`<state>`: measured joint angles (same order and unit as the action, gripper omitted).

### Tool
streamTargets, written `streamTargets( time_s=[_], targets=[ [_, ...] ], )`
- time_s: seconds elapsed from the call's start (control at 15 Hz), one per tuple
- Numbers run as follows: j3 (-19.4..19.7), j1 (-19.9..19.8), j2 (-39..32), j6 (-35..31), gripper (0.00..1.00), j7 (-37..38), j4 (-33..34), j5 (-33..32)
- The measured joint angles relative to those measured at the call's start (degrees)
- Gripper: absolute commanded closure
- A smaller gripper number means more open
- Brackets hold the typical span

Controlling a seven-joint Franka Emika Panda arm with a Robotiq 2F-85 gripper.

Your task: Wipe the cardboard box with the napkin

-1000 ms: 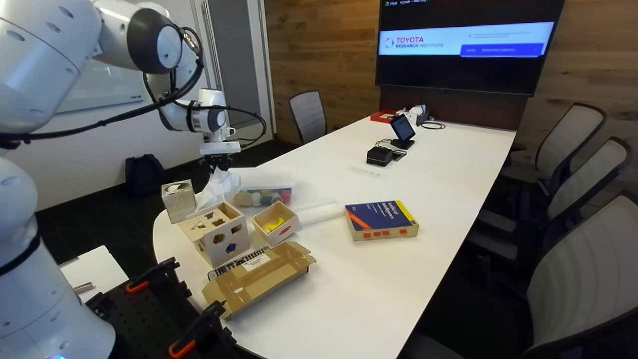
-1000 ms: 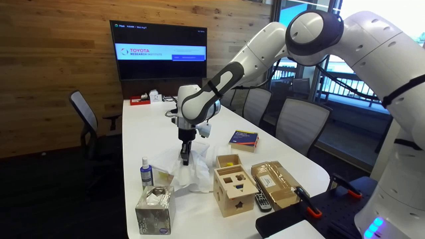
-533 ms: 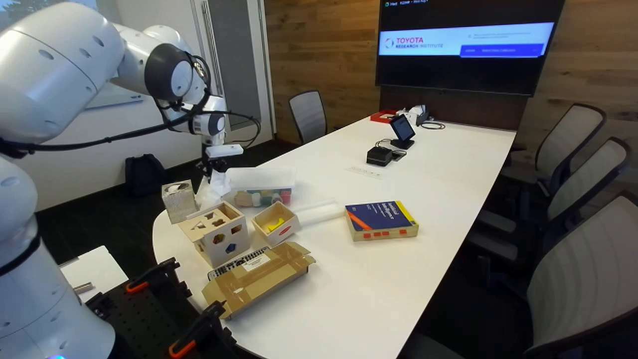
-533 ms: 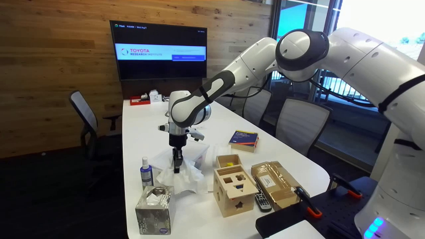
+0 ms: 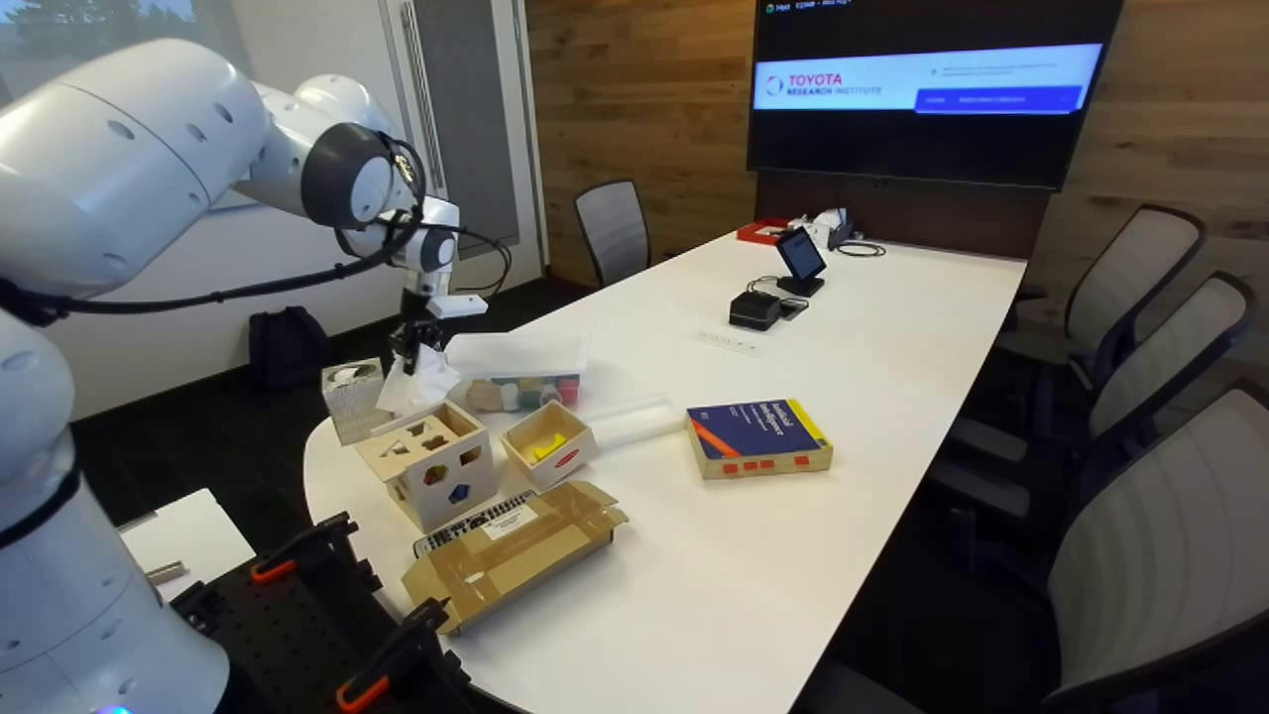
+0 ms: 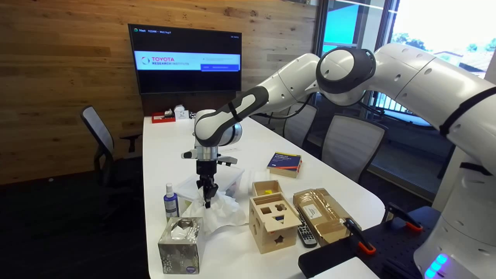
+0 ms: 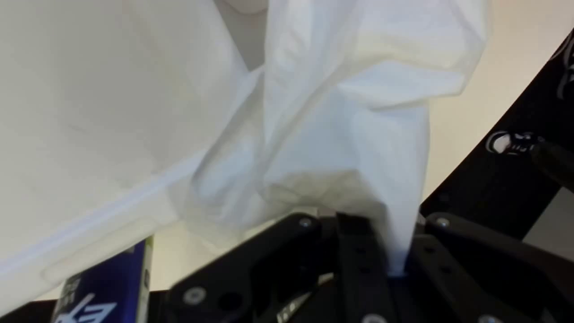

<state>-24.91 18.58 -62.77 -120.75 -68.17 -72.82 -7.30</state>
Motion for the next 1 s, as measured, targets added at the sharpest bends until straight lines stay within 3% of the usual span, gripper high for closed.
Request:
streamTargets(
  time_s=[0.27,1.0],
  targets=[
    [0.08,-0.03,-2.19,4.57,1.00,-5.83,2.46,2.10],
    [0.74,-0.39,-6.36,10.81,1.00,-10.34,5.06,6.00]
  ],
)
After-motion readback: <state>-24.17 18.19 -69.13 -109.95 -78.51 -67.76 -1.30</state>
